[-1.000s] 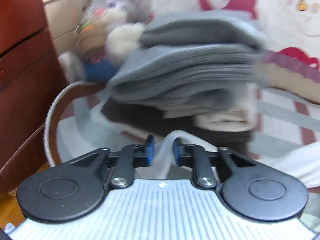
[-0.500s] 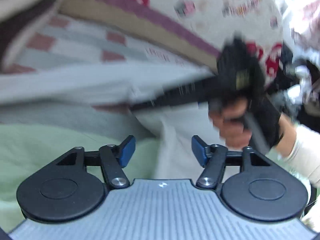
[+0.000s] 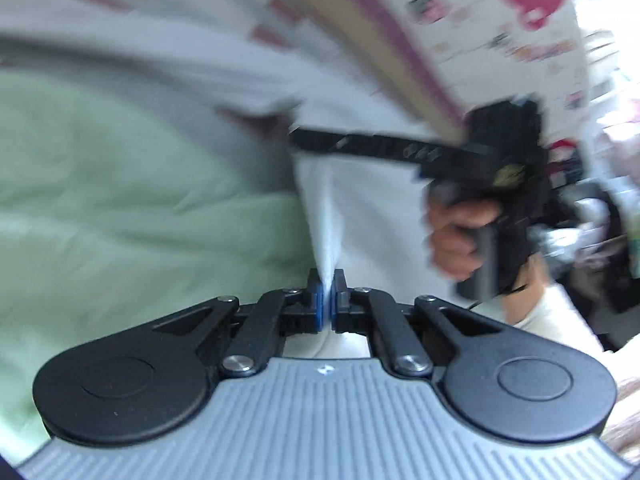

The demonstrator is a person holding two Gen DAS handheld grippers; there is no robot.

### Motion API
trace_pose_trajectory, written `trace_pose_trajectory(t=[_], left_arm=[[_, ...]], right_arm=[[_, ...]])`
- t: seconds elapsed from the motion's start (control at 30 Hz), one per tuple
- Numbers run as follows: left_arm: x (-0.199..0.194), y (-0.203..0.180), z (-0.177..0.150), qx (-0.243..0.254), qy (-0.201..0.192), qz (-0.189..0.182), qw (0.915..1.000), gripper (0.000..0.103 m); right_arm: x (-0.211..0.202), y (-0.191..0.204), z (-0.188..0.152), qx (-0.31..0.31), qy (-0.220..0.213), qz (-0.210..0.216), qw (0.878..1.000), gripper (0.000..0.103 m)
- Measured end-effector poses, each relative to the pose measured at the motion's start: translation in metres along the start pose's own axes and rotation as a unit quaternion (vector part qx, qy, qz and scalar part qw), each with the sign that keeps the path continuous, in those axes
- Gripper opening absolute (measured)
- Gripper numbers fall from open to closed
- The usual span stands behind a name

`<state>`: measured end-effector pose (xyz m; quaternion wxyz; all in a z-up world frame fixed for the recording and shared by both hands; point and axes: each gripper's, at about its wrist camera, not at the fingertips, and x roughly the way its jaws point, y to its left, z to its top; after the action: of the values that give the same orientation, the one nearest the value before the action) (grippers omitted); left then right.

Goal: Fold clothes

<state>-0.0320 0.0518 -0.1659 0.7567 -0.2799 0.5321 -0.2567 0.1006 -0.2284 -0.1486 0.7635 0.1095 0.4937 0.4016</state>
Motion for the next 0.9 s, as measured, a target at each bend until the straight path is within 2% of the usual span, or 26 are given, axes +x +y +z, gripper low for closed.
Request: trace_pose_trajectory(t=[0.1,0.13,0.17,0.2,0.27,0.3,0.33,0.4,0.43,0.5,0.57,0.63,0.73,0.83,0.9], left_arm=[[0.011,0.016,-0.007,-0.048,0.034,0.037,0.9976,0.003],[0.014,0.018,-0.008,-0.056,0.043,0.047,0.9964,0.003],[0.014,0.013,-0.008,-0.041,0.047,0.064,0.996,0.004],[0.014,0.002,-0.008,0.0,0.049,0.089,0.9948,0.006],[0.013,-0.027,-0.01,0.108,0.05,0.147,0.9819,0.012],[0.011,-0.037,-0.01,0.141,0.052,0.16,0.9757,0.018],[0.008,-0.043,-0.006,0.155,0.053,0.154,0.9744,0.025],[-0.001,-0.053,0.002,0.177,0.048,0.14,0.973,0.036],[-0.008,-0.053,0.012,0.174,0.026,0.128,0.9762,0.042],[-0.019,-0.053,0.033,0.168,-0.019,0.108,0.9797,0.047],[-0.016,-0.057,0.057,0.176,-0.069,0.117,0.975,0.053],[0.002,-0.062,0.083,0.192,-0.097,0.126,0.9684,0.061],[0.056,-0.077,0.112,0.222,-0.095,0.135,0.9609,0.063],[0.112,-0.095,0.139,0.278,-0.1,0.15,0.9435,0.063],[0.147,-0.102,0.16,0.299,-0.102,0.158,0.9355,0.063]], right_arm=[[0.012,0.0,-0.005,-0.01,0.03,0.006,0.999,0.015],[0.011,-0.002,-0.006,-0.009,0.037,0.019,0.999,0.016],[0.007,-0.004,-0.008,-0.014,0.04,0.042,0.998,0.017],[0.001,-0.005,-0.01,-0.023,0.041,0.067,0.997,0.019],[-0.02,-0.003,-0.014,-0.064,0.032,0.119,0.99,0.021],[-0.031,-0.004,-0.016,-0.078,0.031,0.13,0.988,0.022],[-0.042,-0.005,-0.017,-0.091,0.026,0.123,0.988,0.03],[-0.065,-0.018,-0.017,-0.107,0.005,0.062,0.992,0.038],[-0.077,-0.028,-0.016,-0.108,-0.006,0.026,0.994,0.038],[-0.101,-0.066,-0.011,-0.071,-0.031,-0.055,0.995,0.038],[-0.13,-0.111,-0.003,-0.018,-0.065,-0.141,0.988,0.039],[-0.159,-0.157,0.004,0.034,-0.096,-0.216,0.971,0.041],[-0.187,-0.201,0.018,0.059,-0.1,-0.281,0.953,0.041],[-0.197,-0.227,0.035,0.075,-0.092,-0.315,0.942,0.046],[-0.197,-0.242,0.044,0.104,-0.088,-0.328,0.935,0.047]])
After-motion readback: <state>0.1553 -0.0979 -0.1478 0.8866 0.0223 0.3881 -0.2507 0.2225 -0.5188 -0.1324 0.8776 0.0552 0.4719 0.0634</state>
